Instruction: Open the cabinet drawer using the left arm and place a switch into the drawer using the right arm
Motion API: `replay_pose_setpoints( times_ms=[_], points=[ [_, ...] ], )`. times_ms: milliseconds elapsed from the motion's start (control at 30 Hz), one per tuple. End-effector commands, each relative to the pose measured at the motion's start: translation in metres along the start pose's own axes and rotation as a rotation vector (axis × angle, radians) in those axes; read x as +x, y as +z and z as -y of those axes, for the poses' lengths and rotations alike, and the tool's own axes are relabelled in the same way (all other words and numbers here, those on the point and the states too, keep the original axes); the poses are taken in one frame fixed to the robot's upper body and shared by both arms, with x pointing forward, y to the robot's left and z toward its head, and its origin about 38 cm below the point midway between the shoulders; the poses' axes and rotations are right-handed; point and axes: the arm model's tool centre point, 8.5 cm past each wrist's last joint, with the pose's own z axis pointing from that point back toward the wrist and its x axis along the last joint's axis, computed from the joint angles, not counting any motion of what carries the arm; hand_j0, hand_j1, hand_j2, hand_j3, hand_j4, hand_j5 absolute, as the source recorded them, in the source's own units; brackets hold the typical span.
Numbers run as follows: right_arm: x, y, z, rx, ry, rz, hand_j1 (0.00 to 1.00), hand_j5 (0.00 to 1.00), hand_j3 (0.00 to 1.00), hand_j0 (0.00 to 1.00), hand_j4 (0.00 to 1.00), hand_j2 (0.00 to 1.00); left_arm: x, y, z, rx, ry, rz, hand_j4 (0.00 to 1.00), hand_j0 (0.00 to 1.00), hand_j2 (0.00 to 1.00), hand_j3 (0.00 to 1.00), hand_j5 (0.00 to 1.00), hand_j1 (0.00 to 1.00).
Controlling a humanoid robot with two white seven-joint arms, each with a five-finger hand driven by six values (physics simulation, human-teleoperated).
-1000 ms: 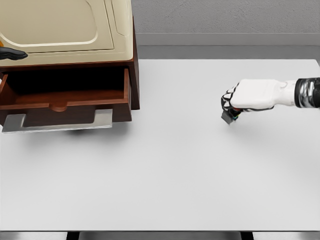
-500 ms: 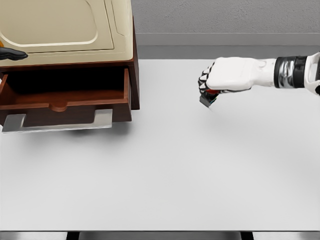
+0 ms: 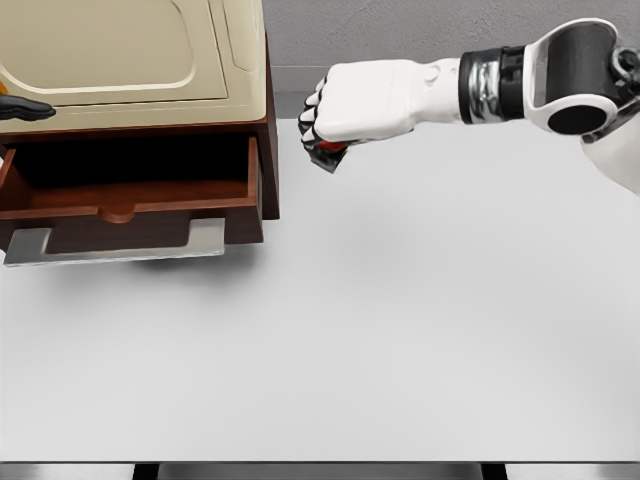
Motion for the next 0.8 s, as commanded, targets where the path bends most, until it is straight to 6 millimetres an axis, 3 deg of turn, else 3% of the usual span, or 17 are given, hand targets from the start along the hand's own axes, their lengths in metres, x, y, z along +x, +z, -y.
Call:
replay_pose_setpoints(
  times_ms=[0,233,433,600,767],
  points=[
    [0.009,-0.021,0.003,-0.008,-0.004,0.046,0.38,0.38,0.38,0.38,0.38,0.38,0.0,0.0,-0.001,0.004,0.006,0.0,1.0,1.0,1.0,1.0,1.0,1.0],
    [0.011,-0.028,0.049,-0.064,0.047,0.093,0.38,0.38,0.38,0.38,0.38,0.38,0.0,0.0,0.0,0.003,0.006,0.002,1.0,1.0,1.0,1.0,1.0,1.0],
    [0.037,-0.064,0.082,-0.076,0.113,0.199,0.38,0.38,0.38,0.38,0.38,0.38,-0.001,0.0,0.0,0.003,0.008,0.001,1.0,1.0,1.0,1.0,1.0,1.0],
    [0.032,-0.104,0.085,-0.046,0.067,0.217,0.38,0.38,0.38,0.38,0.38,0.38,-0.001,0.001,0.0,0.005,0.008,-0.001,1.0,1.0,1.0,1.0,1.0,1.0],
    [0.015,-0.123,0.089,-0.03,0.02,0.185,0.38,0.38,0.38,0.38,0.38,0.38,-0.002,0.001,0.0,0.007,0.006,0.0,1.0,1.0,1.0,1.0,1.0,1.0]
  ],
)
